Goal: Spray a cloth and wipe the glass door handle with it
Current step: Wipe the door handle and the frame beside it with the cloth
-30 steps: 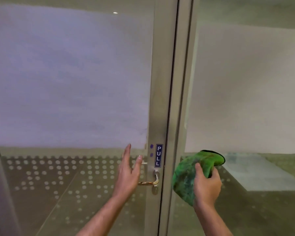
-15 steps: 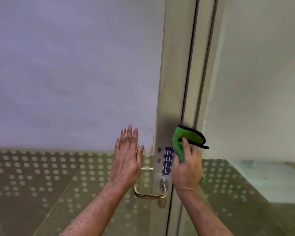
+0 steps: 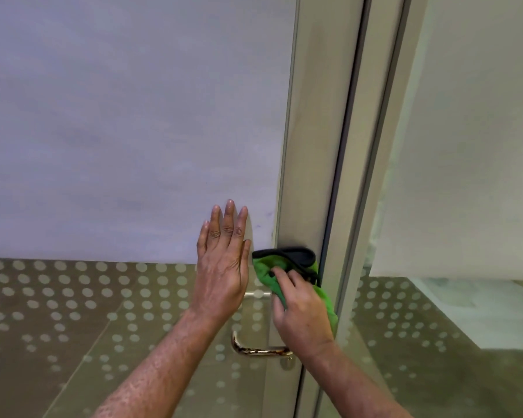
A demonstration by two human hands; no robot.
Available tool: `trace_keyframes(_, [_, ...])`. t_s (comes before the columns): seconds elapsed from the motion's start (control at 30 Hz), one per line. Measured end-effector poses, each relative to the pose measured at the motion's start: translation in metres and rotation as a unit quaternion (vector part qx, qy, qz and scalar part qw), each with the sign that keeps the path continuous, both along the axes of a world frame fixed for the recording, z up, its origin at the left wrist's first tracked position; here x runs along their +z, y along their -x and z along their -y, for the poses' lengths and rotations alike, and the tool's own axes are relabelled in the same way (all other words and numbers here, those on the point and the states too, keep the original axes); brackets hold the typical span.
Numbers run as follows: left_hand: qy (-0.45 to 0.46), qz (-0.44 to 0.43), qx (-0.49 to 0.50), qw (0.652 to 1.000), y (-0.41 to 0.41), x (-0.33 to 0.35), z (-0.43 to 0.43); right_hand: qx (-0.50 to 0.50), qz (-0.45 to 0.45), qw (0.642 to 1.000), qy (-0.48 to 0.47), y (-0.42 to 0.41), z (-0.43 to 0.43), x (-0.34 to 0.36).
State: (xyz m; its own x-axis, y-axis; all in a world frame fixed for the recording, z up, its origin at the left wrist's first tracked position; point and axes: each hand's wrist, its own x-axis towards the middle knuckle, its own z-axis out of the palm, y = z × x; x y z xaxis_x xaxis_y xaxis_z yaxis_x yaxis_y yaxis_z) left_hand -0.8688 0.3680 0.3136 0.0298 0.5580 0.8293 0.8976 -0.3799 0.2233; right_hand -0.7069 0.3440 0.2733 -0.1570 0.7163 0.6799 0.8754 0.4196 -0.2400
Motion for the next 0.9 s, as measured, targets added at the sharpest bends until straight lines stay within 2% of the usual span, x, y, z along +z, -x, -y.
trace_keyframes(0.13, [-0.001, 0.001, 0.004, 1.000, 0.001, 0.000, -0.001, -0.007, 0.053, 0.998, 0.037, -0.002, 0.004, -0.013])
trace_keyframes(0.27, [-0.002, 0.005, 0.003, 1.000, -0.001, 0.000, 0.000, 0.032, 0.088, 0.990, 0.103, -0.010, 0.009, -0.001])
trace_keyframes(0.47, [0.010, 0.025, -0.004, 1.000, -0.004, 0.001, 0.001, 0.051, 0.163, 0.961, 0.219, -0.025, 0.010, 0.007])
trace_keyframes(0.57, [0.024, 0.029, -0.008, 0.999, -0.003, 0.003, 0.004, 0.046, 0.164, 0.957, 0.236, -0.026, 0.010, 0.002])
trace_keyframes(0.63, [0.030, 0.025, -0.009, 0.999, -0.002, 0.003, 0.005, 0.046, 0.123, 0.964, 0.230, -0.025, 0.012, 0.004])
trace_keyframes(0.67, [0.032, 0.022, -0.008, 0.999, -0.002, 0.003, 0.005, 0.043, 0.067, 0.974, 0.211, -0.025, 0.016, 0.008])
trace_keyframes(0.73, [0.032, 0.022, -0.003, 0.999, -0.001, 0.004, 0.005, 0.019, -0.123, 0.984, 0.127, -0.024, 0.026, 0.023])
trace_keyframes(0.8, [0.033, 0.026, -0.004, 0.999, -0.002, 0.004, 0.006, -0.029, -0.300, 0.953, -0.016, -0.022, 0.030, 0.044])
trace_keyframes(0.83, [0.036, 0.027, -0.007, 0.999, -0.002, 0.005, 0.006, -0.051, -0.343, 0.933, -0.091, -0.021, 0.028, 0.052])
trace_keyframes(0.9, [0.039, 0.028, -0.011, 0.999, -0.001, 0.005, 0.007, -0.067, -0.331, 0.925, -0.172, -0.013, 0.020, 0.064])
